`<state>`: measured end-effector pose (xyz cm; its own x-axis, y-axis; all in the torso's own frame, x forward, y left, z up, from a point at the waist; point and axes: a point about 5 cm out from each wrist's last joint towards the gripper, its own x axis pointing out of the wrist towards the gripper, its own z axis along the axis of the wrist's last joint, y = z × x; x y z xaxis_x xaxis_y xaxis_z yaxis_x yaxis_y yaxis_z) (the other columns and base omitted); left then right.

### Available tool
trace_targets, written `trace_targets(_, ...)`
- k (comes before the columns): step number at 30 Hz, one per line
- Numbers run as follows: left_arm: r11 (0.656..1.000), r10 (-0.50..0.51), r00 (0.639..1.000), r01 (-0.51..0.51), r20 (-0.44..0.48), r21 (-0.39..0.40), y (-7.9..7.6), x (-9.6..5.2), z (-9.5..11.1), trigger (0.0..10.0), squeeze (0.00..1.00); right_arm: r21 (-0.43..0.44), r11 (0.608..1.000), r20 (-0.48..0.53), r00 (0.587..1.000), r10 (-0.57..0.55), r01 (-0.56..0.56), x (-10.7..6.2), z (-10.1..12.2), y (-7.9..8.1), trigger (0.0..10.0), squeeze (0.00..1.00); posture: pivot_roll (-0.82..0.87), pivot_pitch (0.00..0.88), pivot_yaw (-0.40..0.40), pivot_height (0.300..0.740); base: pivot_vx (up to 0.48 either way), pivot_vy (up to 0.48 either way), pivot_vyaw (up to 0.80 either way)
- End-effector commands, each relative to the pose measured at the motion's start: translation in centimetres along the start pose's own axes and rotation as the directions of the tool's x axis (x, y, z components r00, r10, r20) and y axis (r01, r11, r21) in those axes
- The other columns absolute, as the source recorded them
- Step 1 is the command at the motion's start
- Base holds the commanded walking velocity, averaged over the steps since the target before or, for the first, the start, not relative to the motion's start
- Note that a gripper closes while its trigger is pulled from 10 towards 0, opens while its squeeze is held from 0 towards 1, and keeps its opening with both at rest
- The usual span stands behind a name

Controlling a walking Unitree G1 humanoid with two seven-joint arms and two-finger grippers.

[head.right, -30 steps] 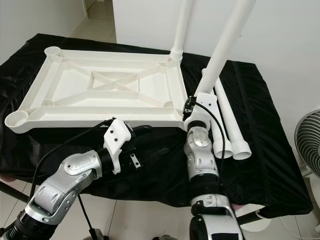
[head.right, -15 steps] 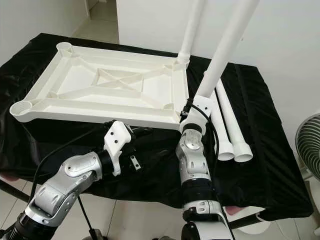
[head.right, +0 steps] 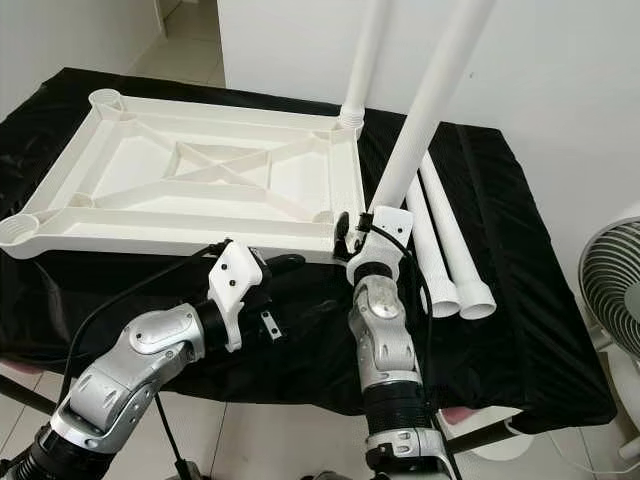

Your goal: Building children table

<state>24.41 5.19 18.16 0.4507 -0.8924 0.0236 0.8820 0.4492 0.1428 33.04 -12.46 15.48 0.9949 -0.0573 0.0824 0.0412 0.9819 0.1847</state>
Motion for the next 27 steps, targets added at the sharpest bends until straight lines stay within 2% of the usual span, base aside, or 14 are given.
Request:
trace_targets(1,1.0,-0.023,1.0,0.023,0.009,0.003,-0.2,0.0,0.3,10.0,0.0,0.009,1.0,-0.069,0.997,0.02,-0.019,-0.3,-1.2,0.1,10.0,1.0,0.13,0.101,-0.06,0.74,0.0,0.0,0.0)
trace_targets(2,1.0,-0.021,1.0,0.021,0.008,0.004,-0.1,0.0,0.3,10.0,0.0,0.004,0.999,-0.071,0.997,0.034,-0.034,-0.2,-1.2,0.0,10.0,1.0,0.13,0.102,-0.06,0.74,0.0,0.0,0.0)
trace_targets(3,1.0,-0.019,1.0,0.019,0.008,0.004,-0.1,0.0,0.3,10.0,0.0,0.006,0.998,-0.067,0.996,0.059,-0.059,-0.1,-1.0,-0.1,10.0,0.85,0.13,0.102,-0.059,0.74,0.0,0.0,0.0)
trace_targets(5,1.0,-0.017,1.0,0.017,0.008,0.004,-0.1,0.0,0.3,10.0,0.0,0.008,0.997,-0.063,0.995,0.078,-0.078,-0.1,-0.8,-0.1,10.0,0.85,0.13,0.102,-0.059,0.74,0.0,0.0,0.0)
trace_targets(6,1.0,-0.016,1.0,0.016,0.009,0.005,0.0,0.0,0.3,10.0,0.0,-0.001,0.995,-0.056,0.994,0.095,-0.095,0.0,-0.7,-0.1,10.0,0.0,0.13,0.102,-0.058,0.74,0.0,0.0,0.0)
trace_targets(9,1.0,-0.016,1.0,0.016,0.009,0.005,0.0,0.0,0.3,10.0,0.0,-0.008,0.995,-0.051,0.993,0.103,-0.104,0.1,-0.6,-0.2,10.0,0.0,0.13,0.102,-0.058,0.74,0.0,0.0,0.0)
trace_targets(11,1.0,-0.017,1.0,0.017,0.009,0.006,0.0,0.1,0.4,10.0,0.0,-0.074,0.992,0.013,0.995,0.102,-0.101,0.8,0.7,-0.8,10.0,0.0,0.13,0.103,-0.055,0.74,0.0,0.0,0.0)
trace_targets(15,1.0,-0.018,1.0,0.018,0.01,0.008,0.1,0.1,0.4,10.0,0.0,-0.081,0.993,0.072,0.993,0.091,-0.085,1.6,2.0,-1.4,10.0,0.0,0.13,0.102,-0.054,0.74,0.0,0.0,0.0)
trace_targets(18,1.0,-0.019,1.0,0.019,0.011,0.009,0.1,0.1,0.4,10.0,0.0,-0.037,0.998,0.083,0.995,0.06,-0.057,2.0,2.5,-2.0,10.0,0.0,0.13,0.103,-0.055,0.74,0.0,0.0,0.0)
trace_targets(19,1.0,-0.02,1.0,0.02,0.01,0.009,0.1,0.1,0.4,10.0,0.0,0.073,0.997,0.074,0.997,0.017,-0.022,2.3,2.7,-2.7,10.0,0.0,0.13,0.103,-0.054,0.74,0.0,0.0,0.0)
trace_targets(21,1.0,-0.02,1.0,0.02,0.01,0.009,0.0,0.1,0.4,10.0,0.0,0.093,0.996,0.062,0.998,-0.007,0.001,2.6,2.8,-3.3,10.0,0.0,0.14,0.103,-0.055,0.74,0.0,0.0,0.0)
trace_targets(24,1.0,-0.02,1.0,0.019,0.011,0.009,0.1,0.1,0.4,10.0,0.0,0.07,0.997,0.055,0.998,0.007,-0.011,2.6,2.7,-3.3,10.0,0.0,0.14,0.103,-0.053,0.74,0.0,0.0,0.0)
trace_targets(25,1.0,-0.019,1.0,0.019,0.01,0.009,0.1,0.1,0.4,10.0,0.0,-0.012,0.999,0.043,0.998,0.041,-0.041,2.6,2.4,-3.2,10.0,0.0,0.14,0.103,-0.052,0.74,0.0,0.0,0.0)
trace_targets(27,1.0,-0.02,1.0,0.019,0.01,0.009,0.1,0.1,0.4,10.0,0.0,-0.031,0.996,0.007,0.996,0.089,-0.088,2.6,1.9,-3.2,10.0,0.0,0.14,0.103,-0.051,0.74,0.0,0.0,0.0)
